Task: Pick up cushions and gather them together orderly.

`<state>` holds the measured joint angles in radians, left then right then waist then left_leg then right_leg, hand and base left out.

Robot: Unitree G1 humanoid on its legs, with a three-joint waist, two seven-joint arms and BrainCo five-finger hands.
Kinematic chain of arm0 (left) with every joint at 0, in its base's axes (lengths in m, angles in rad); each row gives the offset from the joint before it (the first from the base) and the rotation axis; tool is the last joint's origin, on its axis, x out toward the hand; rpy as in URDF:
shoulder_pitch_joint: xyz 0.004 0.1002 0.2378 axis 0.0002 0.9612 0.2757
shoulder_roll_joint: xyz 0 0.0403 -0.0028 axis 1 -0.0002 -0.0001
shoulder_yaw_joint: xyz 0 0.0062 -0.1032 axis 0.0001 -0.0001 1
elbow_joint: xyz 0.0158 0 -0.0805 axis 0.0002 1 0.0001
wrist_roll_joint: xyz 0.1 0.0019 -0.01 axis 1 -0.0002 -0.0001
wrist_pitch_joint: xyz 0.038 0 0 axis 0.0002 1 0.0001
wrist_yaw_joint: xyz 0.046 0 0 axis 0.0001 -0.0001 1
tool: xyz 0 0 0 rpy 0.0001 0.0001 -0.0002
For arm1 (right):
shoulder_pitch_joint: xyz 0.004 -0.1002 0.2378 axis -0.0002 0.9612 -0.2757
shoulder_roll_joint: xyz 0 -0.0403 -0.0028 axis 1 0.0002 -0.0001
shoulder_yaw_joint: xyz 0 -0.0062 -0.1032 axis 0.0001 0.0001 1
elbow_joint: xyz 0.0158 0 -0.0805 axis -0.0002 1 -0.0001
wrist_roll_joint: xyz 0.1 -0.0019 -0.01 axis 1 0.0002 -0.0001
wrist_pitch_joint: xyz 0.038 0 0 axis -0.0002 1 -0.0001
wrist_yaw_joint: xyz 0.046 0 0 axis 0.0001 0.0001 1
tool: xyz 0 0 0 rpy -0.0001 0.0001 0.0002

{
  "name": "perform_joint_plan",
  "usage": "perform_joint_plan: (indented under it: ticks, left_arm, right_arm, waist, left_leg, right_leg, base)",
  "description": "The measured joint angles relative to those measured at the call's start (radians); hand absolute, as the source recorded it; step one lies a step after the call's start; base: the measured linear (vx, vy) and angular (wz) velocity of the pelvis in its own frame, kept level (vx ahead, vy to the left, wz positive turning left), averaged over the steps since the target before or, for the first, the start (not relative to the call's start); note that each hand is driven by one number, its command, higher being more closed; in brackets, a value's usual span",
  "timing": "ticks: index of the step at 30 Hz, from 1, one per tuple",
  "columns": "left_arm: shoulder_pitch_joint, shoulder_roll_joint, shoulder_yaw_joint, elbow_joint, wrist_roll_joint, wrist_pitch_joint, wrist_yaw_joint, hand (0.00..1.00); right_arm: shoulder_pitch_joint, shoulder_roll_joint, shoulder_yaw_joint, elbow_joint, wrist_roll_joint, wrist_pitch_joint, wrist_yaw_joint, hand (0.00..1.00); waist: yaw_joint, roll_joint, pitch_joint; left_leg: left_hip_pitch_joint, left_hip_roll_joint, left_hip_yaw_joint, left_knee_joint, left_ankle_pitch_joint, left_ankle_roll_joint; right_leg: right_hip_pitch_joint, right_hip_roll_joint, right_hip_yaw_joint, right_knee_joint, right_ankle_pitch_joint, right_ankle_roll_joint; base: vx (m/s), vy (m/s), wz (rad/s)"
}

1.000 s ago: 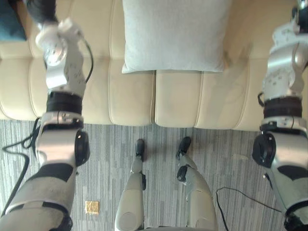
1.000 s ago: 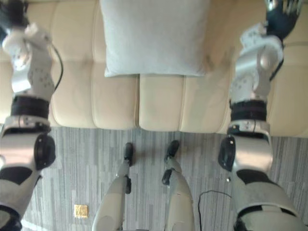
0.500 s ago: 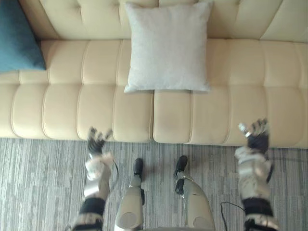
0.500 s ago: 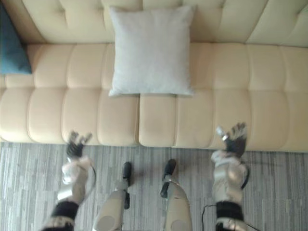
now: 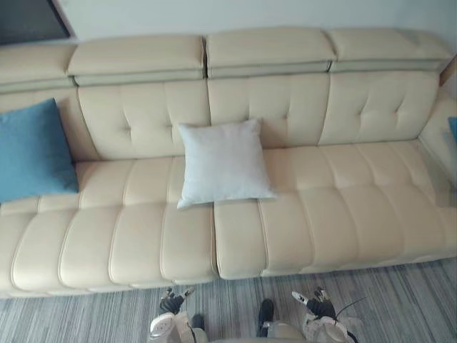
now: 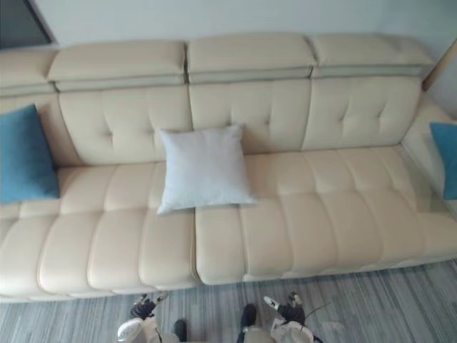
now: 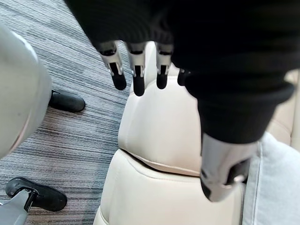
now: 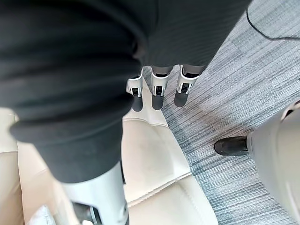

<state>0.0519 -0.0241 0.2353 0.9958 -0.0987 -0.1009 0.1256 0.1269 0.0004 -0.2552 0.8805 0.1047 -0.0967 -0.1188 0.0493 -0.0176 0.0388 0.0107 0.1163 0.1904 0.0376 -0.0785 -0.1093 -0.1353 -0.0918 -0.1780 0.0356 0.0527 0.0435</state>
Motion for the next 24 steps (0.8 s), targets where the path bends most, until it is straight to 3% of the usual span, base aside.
perform_joint_plan:
  ticks: [3,7,8,9,11,12,13,15,16,17,18,21,24]
  left_arm:
    - [0.0,0.003,0.004,0.012,0.037,0.001,-0.002,0.0]
    - [-0.027,0.008,-0.026,0.012,0.05,0.004,0.002,0.0]
    - [-0.029,0.003,-0.026,0.01,0.058,0.005,0.003,0.0]
    - [-0.036,0.009,-0.026,-0.005,0.063,0.008,0.005,0.0]
    - [-0.036,0.026,-0.026,-0.028,0.067,0.008,0.006,0.0]
    - [-0.044,0.028,-0.017,-0.045,0.067,0.009,0.006,0.0]
    - [-0.038,0.004,-0.019,-0.044,0.067,0.012,0.007,0.0]
    - [-0.055,0.0,-0.06,-0.05,0.067,0.016,0.008,0.0]
    - [-0.059,-0.011,-0.074,-0.05,0.067,0.02,0.007,0.0]
    - [-0.057,-0.019,-0.077,-0.049,0.066,0.02,0.007,0.0]
    - [-0.057,-0.031,-0.081,-0.047,0.059,0.02,0.007,0.0]
    - [-0.049,-0.03,-0.084,-0.048,0.057,0.02,0.006,0.0]
    - [-0.058,-0.03,-0.074,-0.051,0.058,0.02,0.005,0.0]
  right_arm:
    - [-0.012,0.0,0.0,0.014,-0.027,0.014,0.0,0.0]
    - [-0.022,0.003,0.007,0.043,-0.027,0.023,-0.005,0.0]
    - [-0.029,0.005,0.007,0.043,-0.027,0.026,-0.005,0.0]
    - [-0.038,0.011,0.007,0.043,-0.027,0.028,-0.004,0.0]
    - [-0.042,0.02,0.007,0.055,-0.027,0.028,-0.003,0.0]
    - [-0.072,0.021,0.006,0.061,-0.027,0.028,-0.002,0.0]
    - [-0.094,0.005,0.006,0.058,-0.027,0.027,-0.005,0.0]
    - [-0.138,0.0,0.012,0.055,-0.027,0.026,-0.01,0.0]
    - [-0.152,-0.003,0.025,0.055,-0.027,0.026,-0.012,0.0]
    - [-0.152,-0.004,0.031,0.055,-0.027,0.026,-0.013,0.0]
    - [-0.152,-0.003,0.036,0.055,-0.027,0.027,-0.015,0.0]
    - [-0.142,0.0,0.04,0.058,-0.026,0.029,-0.019,0.0]
    - [-0.132,-0.011,0.036,0.062,-0.026,0.029,-0.023,0.0]
  waist:
    - [0.003,-0.004,-0.001]
    - [0.005,-0.001,0.014]
    - [0.005,0.001,0.02]
    - [0.006,-0.01,0.021]
    - [0.005,-0.045,0.012]
    - [0.015,-0.052,0.014]
    - [0.037,-0.013,0.008]
    - [0.043,0.0,0.047]
    - [0.043,0.028,0.069]
    - [0.042,0.033,0.072]
    - [0.039,0.03,0.082]
    - [0.039,0.019,0.088]
    - [0.035,0.008,0.093]
  left_leg:
    - [0.031,-0.003,0.042,0.006,-0.011,0.005]
    - [0.02,0.015,0.056,0.069,-0.042,0.019]
    - [0.018,0.019,0.059,0.072,-0.041,0.019]
    - [0.008,0.019,0.048,0.092,-0.04,0.018]
    - [-0.028,0.016,0.029,0.162,-0.04,0.02]
    - [-0.084,0.029,0.02,0.227,-0.039,0.021]
    - [-0.11,0.079,0.027,0.216,-0.007,0.021]
    - [-0.134,0.092,0.05,0.229,0.001,0.005]
    - [-0.143,0.113,0.048,0.228,0.01,-0.009]
    - [-0.15,0.121,0.048,0.226,0.018,-0.023]
    - [-0.148,0.131,0.059,0.208,0.032,-0.04]
    - [-0.152,0.138,0.052,0.191,0.057,-0.031]
    - [-0.18,0.101,-0.016,0.327,-0.023,-0.001]
  right_leg:
    - [0.012,0.0,0.036,-0.002,0.012,0.0]
    - [-0.017,-0.01,0.028,0.11,-0.007,0.032]
    - [-0.038,-0.018,0.019,0.171,-0.047,0.019]
    - [-0.095,-0.064,-0.021,0.453,-0.159,0.003]
    - [-0.076,-0.128,-0.017,0.653,-0.23,0.076]
    - [-0.081,-0.096,-0.024,0.603,-0.235,0.087]
    - [-0.008,-0.037,-0.023,0.441,-0.243,0.067]
    - [0.023,-0.01,-0.041,0.329,-0.264,0.014]
    - [0.032,0.014,-0.059,0.298,-0.244,-0.015]
    - [0.031,0.02,-0.07,0.29,-0.241,-0.02]
    - [0.03,0.028,-0.082,0.28,-0.241,-0.026]
    - [0.008,0.026,-0.097,0.271,-0.23,-0.064]
    - [-0.008,0.003,-0.089,0.245,-0.21,-0.047]
  base:
    - [0.05,0.065,-0.37]
    - [-0.01,0.043,-0.04]
    - [-0.05,0.023,0.08]
    - [0.01,-0.041,0.24]
    - [0.02,-0.183,0.47]
    - [-0.07,-0.261,0.12]
    - [-0.13,-0.318,-0.2]
    - [-0.18,-0.283,-0.23]
    - [-0.22,-0.171,0.0]
    - [-0.24,-0.118,0.11]
    - [-0.25,-0.103,0.12]
    - [-0.26,-0.068,-0.01]
    - [-0.19,0.064,-0.1]
